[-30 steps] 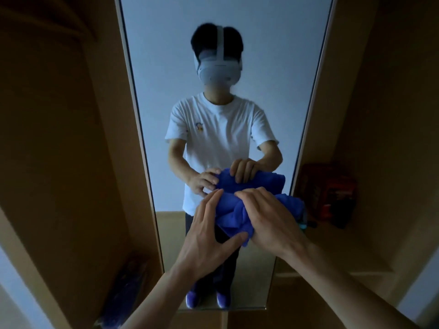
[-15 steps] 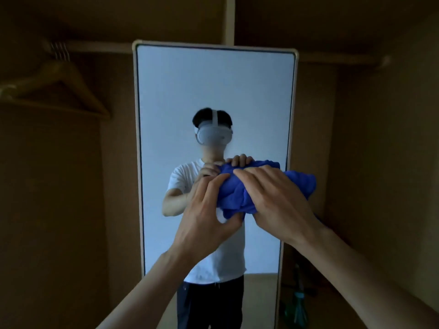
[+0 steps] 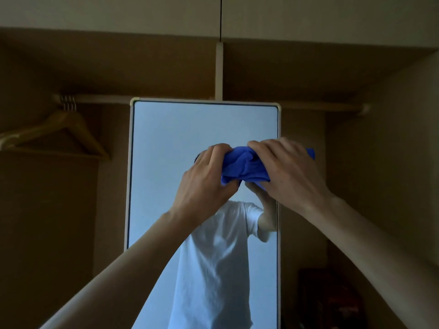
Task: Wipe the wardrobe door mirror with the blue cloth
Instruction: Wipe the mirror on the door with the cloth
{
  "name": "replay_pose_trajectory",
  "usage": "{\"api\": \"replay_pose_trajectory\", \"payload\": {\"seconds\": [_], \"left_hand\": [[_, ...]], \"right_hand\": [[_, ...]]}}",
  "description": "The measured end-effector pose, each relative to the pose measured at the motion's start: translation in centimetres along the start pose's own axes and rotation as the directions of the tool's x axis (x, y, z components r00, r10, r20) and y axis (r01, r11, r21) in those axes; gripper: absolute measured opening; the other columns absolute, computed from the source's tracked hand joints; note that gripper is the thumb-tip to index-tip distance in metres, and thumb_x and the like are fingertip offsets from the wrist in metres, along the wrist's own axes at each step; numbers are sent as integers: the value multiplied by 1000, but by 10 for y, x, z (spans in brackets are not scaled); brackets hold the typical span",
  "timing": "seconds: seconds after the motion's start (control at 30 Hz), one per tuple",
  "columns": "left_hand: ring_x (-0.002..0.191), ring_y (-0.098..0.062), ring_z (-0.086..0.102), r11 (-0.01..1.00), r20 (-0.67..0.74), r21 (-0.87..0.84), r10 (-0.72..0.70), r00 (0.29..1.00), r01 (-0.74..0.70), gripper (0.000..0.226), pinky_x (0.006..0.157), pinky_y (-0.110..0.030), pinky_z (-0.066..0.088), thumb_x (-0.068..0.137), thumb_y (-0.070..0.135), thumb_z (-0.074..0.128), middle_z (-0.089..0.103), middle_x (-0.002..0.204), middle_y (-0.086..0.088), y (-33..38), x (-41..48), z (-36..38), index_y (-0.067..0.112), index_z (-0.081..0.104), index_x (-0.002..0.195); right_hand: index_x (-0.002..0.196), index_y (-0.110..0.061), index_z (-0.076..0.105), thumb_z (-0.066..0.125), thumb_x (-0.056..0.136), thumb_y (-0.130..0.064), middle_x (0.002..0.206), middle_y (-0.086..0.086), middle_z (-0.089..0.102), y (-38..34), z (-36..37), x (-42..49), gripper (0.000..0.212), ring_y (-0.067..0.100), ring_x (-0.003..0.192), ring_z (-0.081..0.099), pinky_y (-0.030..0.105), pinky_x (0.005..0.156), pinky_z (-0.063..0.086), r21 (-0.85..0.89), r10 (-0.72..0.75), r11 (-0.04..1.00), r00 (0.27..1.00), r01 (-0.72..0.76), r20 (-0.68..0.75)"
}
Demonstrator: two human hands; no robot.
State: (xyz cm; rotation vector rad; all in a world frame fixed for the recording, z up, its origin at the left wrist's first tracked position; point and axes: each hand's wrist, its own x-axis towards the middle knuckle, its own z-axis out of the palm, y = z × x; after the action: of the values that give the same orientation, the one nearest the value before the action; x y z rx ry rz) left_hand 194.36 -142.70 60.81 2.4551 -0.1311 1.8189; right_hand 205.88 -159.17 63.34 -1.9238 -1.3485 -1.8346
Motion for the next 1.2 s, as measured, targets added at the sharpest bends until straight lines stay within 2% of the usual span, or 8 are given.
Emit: {"api": "replay_pose_trajectory", "payload": {"seconds": [0.1,0.2,0.27,0.37,0.53,0.67,0.9,1.2], "left_hand": [[111,-18,55,998,-24,61,37,999,-35,58,77,-36,52,85,29,75,57,129,1,1,26,-2,17,46,133],[125,-24,50,984,-15,143,109,994,-106,72,83,-43,53,83,31,74,51,140,-2,6,55,0,18,39,144],[132,-28,46,971,8,200,128,992,-127,81,90,-44,53,83,36,75,49,145,-4,9,74,2,16,35,151],[135,-28,44,959,3,262,111,994,-108,84,95,-44,51,85,35,76,47,146,-6,8,98,2,14,32,154],[132,-29,47,941,8,309,138,990,-134,78,101,-43,47,87,33,76,51,143,-6,4,112,10,14,36,151],[129,-31,49,938,6,321,136,991,-131,75,106,-45,42,87,34,74,53,140,-7,-1,113,15,15,38,150],[123,-32,52,969,12,221,106,994,-106,66,101,-44,43,81,28,75,59,132,-7,-4,107,17,15,48,140],[121,-30,54,992,-21,73,100,995,-99,59,93,-36,42,80,20,74,65,126,-5,-8,51,31,13,57,136]], "right_hand": [[134,-10,55,75,84,-26,120,10,66,12,-5,23,56,33,107,61,48,91,49,-73,-42,997,996,37,-74],[133,-10,54,51,87,-22,122,12,64,22,-10,47,48,35,109,58,49,91,46,-118,-70,991,992,58,-101],[133,-10,54,45,86,-21,123,13,63,28,-10,61,49,36,110,57,51,92,47,-129,-78,990,992,65,-100],[133,-11,54,46,88,-22,125,13,63,38,-4,77,47,36,111,58,51,96,45,-137,-50,990,991,33,-123],[136,-13,53,70,88,-21,126,13,62,52,12,84,52,36,115,58,51,103,42,-108,1,994,992,-15,-129],[138,-16,51,72,88,-21,129,9,60,54,19,83,54,33,121,55,49,108,39,-41,16,999,993,-21,-115],[139,-17,50,73,79,-13,131,7,60,48,22,76,63,32,121,54,50,103,40,102,82,992,993,-74,-81],[139,-17,52,74,74,-15,131,5,61,25,34,28,69,32,120,54,48,103,39,107,103,990,993,-96,-56]]}}
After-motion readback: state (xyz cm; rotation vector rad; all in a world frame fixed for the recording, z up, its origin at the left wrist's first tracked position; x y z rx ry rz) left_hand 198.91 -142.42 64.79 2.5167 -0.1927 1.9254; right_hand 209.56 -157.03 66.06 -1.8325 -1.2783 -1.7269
